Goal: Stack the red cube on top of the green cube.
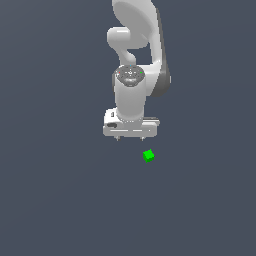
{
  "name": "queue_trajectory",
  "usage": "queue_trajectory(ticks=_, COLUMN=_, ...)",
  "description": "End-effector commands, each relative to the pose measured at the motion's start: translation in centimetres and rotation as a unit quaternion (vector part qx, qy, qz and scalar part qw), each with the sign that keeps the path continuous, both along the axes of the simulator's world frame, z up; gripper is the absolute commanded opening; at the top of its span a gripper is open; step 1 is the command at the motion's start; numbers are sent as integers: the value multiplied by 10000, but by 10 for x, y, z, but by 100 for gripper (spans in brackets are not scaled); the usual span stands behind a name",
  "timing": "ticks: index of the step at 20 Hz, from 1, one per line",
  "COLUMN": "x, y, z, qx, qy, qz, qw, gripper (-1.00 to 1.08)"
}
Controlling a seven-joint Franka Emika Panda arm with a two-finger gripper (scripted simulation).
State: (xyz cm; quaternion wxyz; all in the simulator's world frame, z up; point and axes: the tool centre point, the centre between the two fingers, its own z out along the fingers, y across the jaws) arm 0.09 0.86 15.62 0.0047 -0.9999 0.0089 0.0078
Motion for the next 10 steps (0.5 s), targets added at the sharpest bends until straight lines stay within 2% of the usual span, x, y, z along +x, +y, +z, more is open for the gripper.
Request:
queue_trajectory(ticks=1, x=0, y=0, z=0, qx=0, qy=0, qz=0, qw=10000, gripper=100)
queue_trajectory(ticks=10, x=-13, y=14, z=-9, qx=-2, qy=-11, qz=410, qw=9992, gripper=100)
